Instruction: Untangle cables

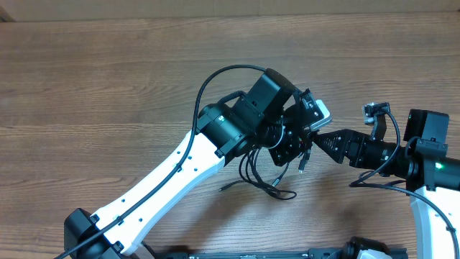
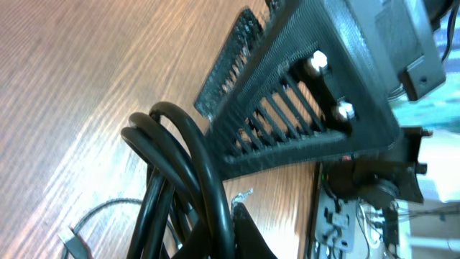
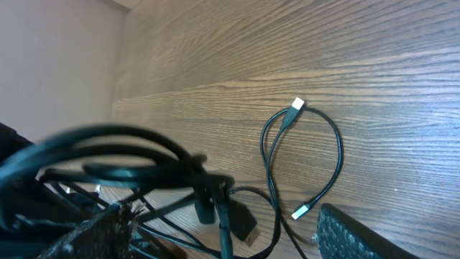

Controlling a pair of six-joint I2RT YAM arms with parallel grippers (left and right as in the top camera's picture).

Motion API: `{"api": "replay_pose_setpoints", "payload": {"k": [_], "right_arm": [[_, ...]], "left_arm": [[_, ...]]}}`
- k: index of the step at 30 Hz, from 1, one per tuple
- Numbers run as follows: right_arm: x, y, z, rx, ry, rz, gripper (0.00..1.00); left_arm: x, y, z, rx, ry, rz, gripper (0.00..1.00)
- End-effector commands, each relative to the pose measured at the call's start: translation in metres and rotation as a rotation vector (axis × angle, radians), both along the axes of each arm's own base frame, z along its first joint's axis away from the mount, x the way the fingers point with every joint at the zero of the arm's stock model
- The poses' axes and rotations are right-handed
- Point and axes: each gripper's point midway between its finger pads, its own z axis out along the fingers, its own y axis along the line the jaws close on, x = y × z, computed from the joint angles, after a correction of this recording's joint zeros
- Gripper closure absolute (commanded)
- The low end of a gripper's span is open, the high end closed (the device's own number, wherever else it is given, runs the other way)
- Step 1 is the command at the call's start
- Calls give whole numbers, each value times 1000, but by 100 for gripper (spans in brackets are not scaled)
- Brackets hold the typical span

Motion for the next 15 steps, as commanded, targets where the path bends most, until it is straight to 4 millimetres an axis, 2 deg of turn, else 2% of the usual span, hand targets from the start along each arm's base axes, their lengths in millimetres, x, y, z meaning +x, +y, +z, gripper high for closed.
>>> {"api": "replay_pose_setpoints", "payload": {"k": [1,5,15], "right_arm": [[-1,5,11,32,-34,23,21],[-1,13,23,98,-73,61,21],[1,12,25,93,-87,61,23]], "left_arm": [[0,2,0,13,-28,-31,95],[-18,-2,6,-40,-33,-163,96],[-47,-7,21,-159,-34,-370,96]]}}
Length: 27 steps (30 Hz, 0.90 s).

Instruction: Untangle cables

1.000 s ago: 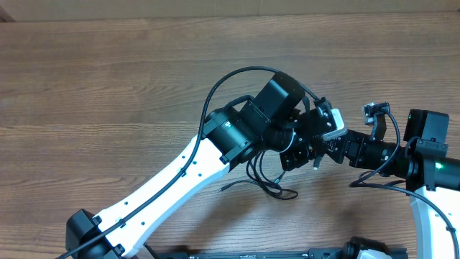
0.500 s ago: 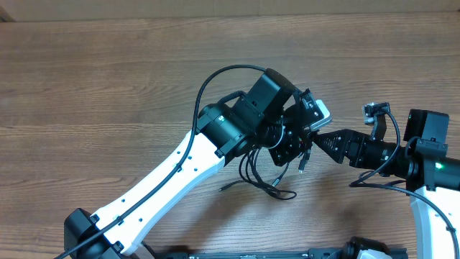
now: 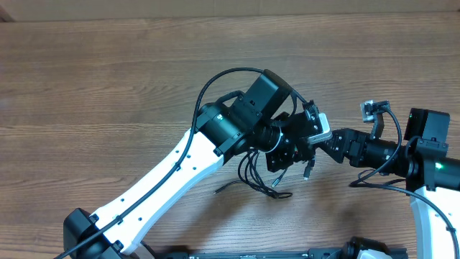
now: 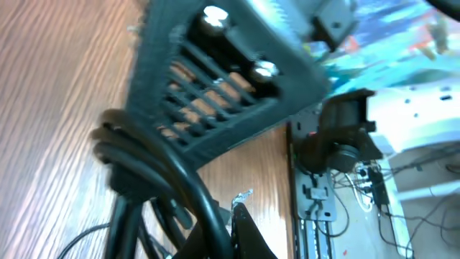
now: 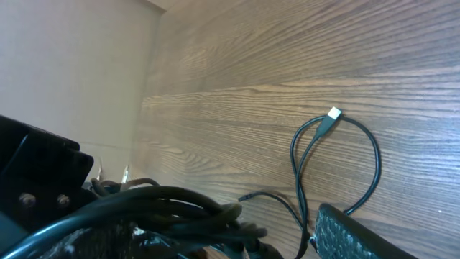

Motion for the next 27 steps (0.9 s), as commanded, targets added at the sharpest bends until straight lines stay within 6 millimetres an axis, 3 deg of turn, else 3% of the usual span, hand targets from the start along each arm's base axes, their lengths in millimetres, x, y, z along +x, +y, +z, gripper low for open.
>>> {"api": "replay_pose_setpoints", "payload": {"k": [1,9,16,21,27], "right_arm": [[1,1,8,4,-36,8,23],[1,1,8,5,-35,8,25],[2,-5,-1,-44,-7,-21,25],[4,-10,-5,-74,1,-40,26],[5,-13,-8,-95,14,-62,34]], "left_arm": [[-21,-6,15,-93,6,-143,96],[-17,-9,20,-120,-21,-145,96],[-22,-20,43,-249,-42,-217,96],[-27,-19,44,-253,-19,-231,96],[-39,-11,37,-222,40,-259,96]]}}
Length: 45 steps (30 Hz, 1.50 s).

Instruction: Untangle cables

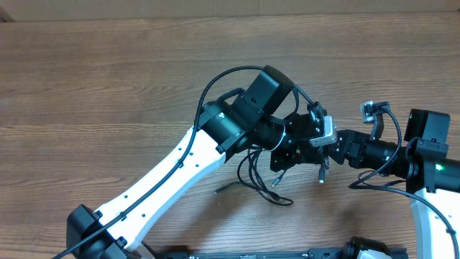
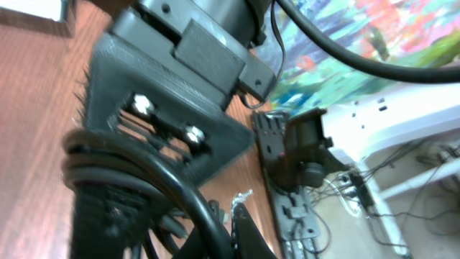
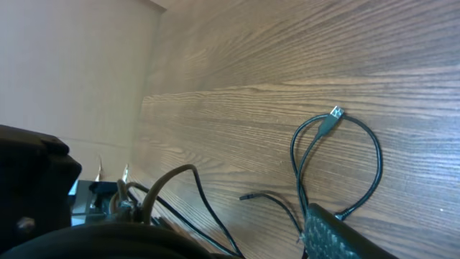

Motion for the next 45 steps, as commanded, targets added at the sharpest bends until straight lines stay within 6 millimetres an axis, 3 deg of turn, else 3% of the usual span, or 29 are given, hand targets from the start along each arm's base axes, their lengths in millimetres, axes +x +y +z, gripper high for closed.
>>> {"api": "replay_pose_setpoints", "payload": {"k": [1,9,17,24,27,32,36,41,45], "right_arm": [[8,-14,-8,-82,21,-71,34],[11,-19,-11,-90,57,-117,33],[15,-32,-22,-138,121,-213,29],[14,-32,-22,-137,123,-214,27],[14,-32,-22,-137,124,-214,27],[13,-32,-22,-136,130,-213,27],[13,-32,-22,-136,131,-213,27],[12,-30,-22,-125,136,-206,27],[11,-18,-10,-47,107,-155,22]], "left_arm": [[-28,7,12,-49,39,-128,96],[-50,29,-6,39,70,-200,96],[-57,33,-5,22,60,-243,96],[-50,32,-5,16,37,-228,96],[-39,34,-9,38,13,-194,96],[13,42,-20,169,123,122,96],[38,50,-16,150,150,213,96],[58,58,-12,134,185,296,96],[62,56,-9,117,184,307,96]]}}
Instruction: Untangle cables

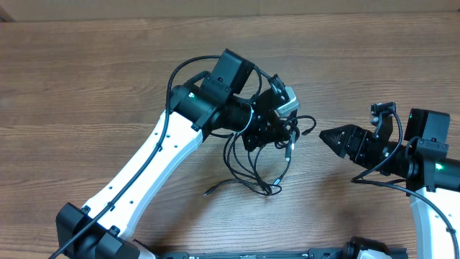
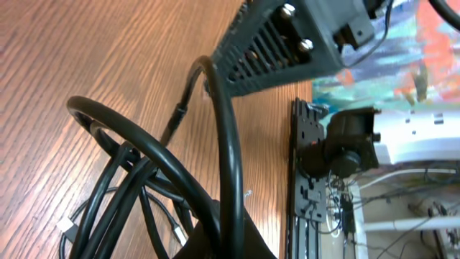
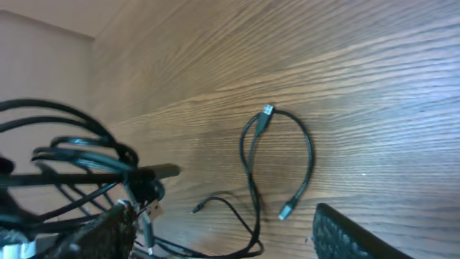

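A bundle of black cables [image 1: 248,169] hangs from my left gripper [image 1: 277,126], which is shut on it above the table's middle. In the left wrist view the thick strands [image 2: 144,155] run into the left gripper [image 2: 226,234] at the bottom edge. Loose loops and a thin cable with a plug [image 3: 310,155] trail on the wood. My right gripper [image 1: 323,135] stands apart to the right of the bundle. The right gripper [image 3: 223,237] is open, its fingers [image 3: 359,230] wide apart with nothing between them, and the held strands [image 3: 86,155] show at far left.
The wooden table [image 1: 86,86] stretches to the left and back. My left arm [image 1: 158,158] crosses the front left diagonally. The right arm's body [image 1: 428,155] sits at the right edge. Equipment and wiring [image 2: 323,187] lie beyond the table's edge.
My left gripper has moved left and a little back with the bundle. The right gripper, which was against the bundle, is now farther right, clear of it, with its fingers wider apart.
First both grippers met at the cable bundle right of the table's middle. They were still together there at the following two moments, a little farther right. Now the left holds the bundle alone farther left, and the right is open and empty.
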Controlling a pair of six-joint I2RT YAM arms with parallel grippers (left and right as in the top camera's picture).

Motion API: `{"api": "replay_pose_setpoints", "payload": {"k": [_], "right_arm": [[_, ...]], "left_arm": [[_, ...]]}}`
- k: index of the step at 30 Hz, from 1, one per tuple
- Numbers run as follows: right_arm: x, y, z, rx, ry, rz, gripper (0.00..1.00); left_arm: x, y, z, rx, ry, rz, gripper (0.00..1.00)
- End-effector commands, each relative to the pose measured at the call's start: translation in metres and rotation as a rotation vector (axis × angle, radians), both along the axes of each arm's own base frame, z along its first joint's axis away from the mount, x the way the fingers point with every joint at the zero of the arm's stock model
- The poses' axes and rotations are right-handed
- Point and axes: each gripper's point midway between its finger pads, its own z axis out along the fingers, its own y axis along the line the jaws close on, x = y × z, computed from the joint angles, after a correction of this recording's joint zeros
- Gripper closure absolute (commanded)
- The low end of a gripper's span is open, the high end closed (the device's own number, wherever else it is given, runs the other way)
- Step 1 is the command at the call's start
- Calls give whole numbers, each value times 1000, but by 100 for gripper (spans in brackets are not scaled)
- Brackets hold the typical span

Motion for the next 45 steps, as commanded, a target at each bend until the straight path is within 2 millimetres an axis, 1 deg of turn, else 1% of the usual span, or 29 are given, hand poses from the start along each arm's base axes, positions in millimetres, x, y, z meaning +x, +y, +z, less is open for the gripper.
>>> {"api": "replay_pose_setpoints", "payload": {"k": [1,5,11,19,20,22,27,28,31,39,42,45], "right_arm": [[1,12,18,87,-51,51,21],[-2,21,28,150,-76,90,18],[-1,22,29,153,-81,94,16],[0,21,29,146,-89,94,17],[0,21,29,143,-88,93,17],[0,21,29,144,-88,93,17],[1,19,27,130,-85,84,17],[1,17,25,116,-80,76,18],[2,15,23,106,-75,69,18],[2,15,23,106,-75,68,23],[2,15,23,105,-74,68,24],[2,12,20,84,-64,54,24]], "left_arm": [[1,-3,13,-29,15,24,96],[-7,-12,17,-54,6,-12,96],[-26,-31,21,-76,-19,-81,96],[-49,-46,22,-80,-28,-144,96],[-54,-49,22,-80,-27,-159,96],[-60,-52,22,-85,-23,-175,96],[-85,-61,28,-123,-9,-268,96],[-93,-62,31,-143,-8,-303,96],[-106,-64,35,-175,-5,-363,96],[-134,-71,34,-185,-31,-457,96],[-138,-73,34,-185,-31,-468,96],[-138,-72,34,-183,-28,-467,96]]}}
